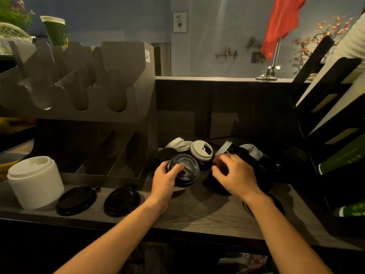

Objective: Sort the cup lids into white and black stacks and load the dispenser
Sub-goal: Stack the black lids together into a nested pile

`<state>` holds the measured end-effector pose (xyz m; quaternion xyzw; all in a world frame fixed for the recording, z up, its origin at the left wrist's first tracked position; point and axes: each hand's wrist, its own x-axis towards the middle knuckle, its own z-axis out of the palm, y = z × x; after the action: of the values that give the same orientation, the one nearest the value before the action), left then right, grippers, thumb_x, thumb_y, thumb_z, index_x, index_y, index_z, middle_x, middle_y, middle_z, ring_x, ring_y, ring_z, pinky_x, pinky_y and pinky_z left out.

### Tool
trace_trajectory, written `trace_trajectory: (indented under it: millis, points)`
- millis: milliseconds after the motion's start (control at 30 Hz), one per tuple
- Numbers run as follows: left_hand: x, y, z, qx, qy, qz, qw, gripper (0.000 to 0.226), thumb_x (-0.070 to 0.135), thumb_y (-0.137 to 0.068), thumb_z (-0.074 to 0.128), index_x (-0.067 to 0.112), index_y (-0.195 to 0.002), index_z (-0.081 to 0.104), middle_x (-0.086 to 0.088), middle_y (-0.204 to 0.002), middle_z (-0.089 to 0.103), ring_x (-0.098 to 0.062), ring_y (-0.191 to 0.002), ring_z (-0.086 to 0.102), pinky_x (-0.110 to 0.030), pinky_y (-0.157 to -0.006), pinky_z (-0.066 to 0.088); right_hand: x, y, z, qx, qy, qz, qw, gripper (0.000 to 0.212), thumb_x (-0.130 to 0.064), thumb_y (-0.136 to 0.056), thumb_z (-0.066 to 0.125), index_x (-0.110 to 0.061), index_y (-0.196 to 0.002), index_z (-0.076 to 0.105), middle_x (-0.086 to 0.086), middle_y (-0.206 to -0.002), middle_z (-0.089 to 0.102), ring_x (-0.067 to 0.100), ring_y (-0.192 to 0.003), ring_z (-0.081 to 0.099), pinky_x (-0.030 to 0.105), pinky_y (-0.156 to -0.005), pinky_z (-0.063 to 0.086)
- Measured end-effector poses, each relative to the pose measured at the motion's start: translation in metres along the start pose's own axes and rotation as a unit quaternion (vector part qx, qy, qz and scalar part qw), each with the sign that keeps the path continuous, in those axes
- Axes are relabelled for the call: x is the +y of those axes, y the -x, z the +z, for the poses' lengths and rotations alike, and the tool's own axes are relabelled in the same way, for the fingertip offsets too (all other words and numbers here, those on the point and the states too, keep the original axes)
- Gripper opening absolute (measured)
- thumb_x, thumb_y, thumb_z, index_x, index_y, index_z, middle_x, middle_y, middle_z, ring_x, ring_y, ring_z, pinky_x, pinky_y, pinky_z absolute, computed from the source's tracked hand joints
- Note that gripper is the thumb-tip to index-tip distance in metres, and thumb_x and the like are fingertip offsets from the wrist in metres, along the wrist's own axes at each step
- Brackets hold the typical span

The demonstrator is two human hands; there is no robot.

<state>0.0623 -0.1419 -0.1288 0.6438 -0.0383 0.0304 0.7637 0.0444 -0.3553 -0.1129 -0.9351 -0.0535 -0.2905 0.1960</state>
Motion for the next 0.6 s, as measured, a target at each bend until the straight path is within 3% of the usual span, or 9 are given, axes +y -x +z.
trace_trajectory:
  millis: [67, 133, 267, 400, 500, 600]
  points:
    - [0.001, -0.001, 0.002, 0.012, 0.001, -0.014, 1.000, 0.021, 0.021, -0.093, 0.070, 0.016, -0.113, 0.070, -0.004, -0.105, 0.077, -0.016, -0.099, 0.073, -0.035, -0.089, 0.058, 0.003, 0.001, 0.002, -0.108, 0.082, -0.007, 0.991, 0.050, -0.062, -0.082, 0.063, -0.029, -0.119, 0.066, -0.006, -0.121, 0.061, 0.020, -0.121, 0.052, 0.033, -0.097, 0.041]
    - [0.002, -0.004, 0.005, 0.007, 0.001, -0.019, 1.000, 0.019, 0.021, -0.093, 0.068, 0.016, -0.112, 0.070, -0.004, -0.104, 0.077, -0.013, -0.094, 0.073, -0.028, -0.079, 0.057, 0.004, 0.002, 0.003, -0.153, 0.099, -0.010, 0.983, 0.062, -0.067, -0.079, 0.064, -0.032, -0.130, 0.059, -0.011, -0.133, 0.053, 0.016, -0.127, 0.045, 0.032, -0.105, 0.035]
    - [0.010, -0.013, 0.021, -0.013, 0.010, -0.003, 1.000, 0.017, 0.019, -0.094, 0.068, 0.016, -0.110, 0.070, -0.002, -0.098, 0.079, -0.009, -0.088, 0.075, -0.023, -0.075, 0.059, 0.006, 0.000, 0.002, -0.154, 0.097, -0.019, 0.983, 0.066, -0.059, -0.081, 0.068, -0.034, -0.139, 0.051, -0.010, -0.141, 0.048, 0.016, -0.131, 0.043, 0.034, -0.106, 0.035]
    - [0.014, -0.025, 0.039, -0.026, -0.012, 0.048, 0.998, 0.025, 0.017, -0.094, 0.067, 0.017, -0.119, 0.069, 0.000, -0.101, 0.078, -0.011, -0.095, 0.074, -0.026, -0.080, 0.060, 0.003, 0.000, 0.001, -0.141, 0.042, -0.012, 0.989, 0.069, -0.058, -0.080, 0.071, -0.029, -0.140, 0.050, -0.008, -0.143, 0.048, 0.017, -0.131, 0.042, 0.034, -0.107, 0.039]
    - [0.005, -0.034, 0.044, -0.007, -0.013, 0.055, 0.998, 0.034, 0.022, -0.092, 0.070, 0.018, -0.126, 0.067, -0.004, -0.109, 0.075, -0.018, -0.105, 0.071, -0.039, -0.093, 0.059, 0.003, 0.002, 0.004, -0.168, 0.050, -0.013, 0.984, 0.080, -0.057, -0.081, 0.072, -0.029, -0.148, 0.039, -0.005, -0.150, 0.041, 0.019, -0.137, 0.036, 0.035, -0.112, 0.035]
    - [-0.002, -0.040, 0.042, 0.019, -0.003, 0.028, 0.999, 0.031, 0.035, -0.083, 0.074, 0.029, -0.112, 0.070, 0.000, -0.107, 0.076, -0.019, -0.106, 0.070, -0.049, -0.099, 0.056, 0.003, 0.001, 0.005, -0.174, 0.030, 0.011, 0.984, 0.084, -0.059, -0.081, 0.072, -0.033, -0.151, 0.033, -0.003, -0.148, 0.045, 0.020, -0.137, 0.040, 0.037, -0.110, 0.038]
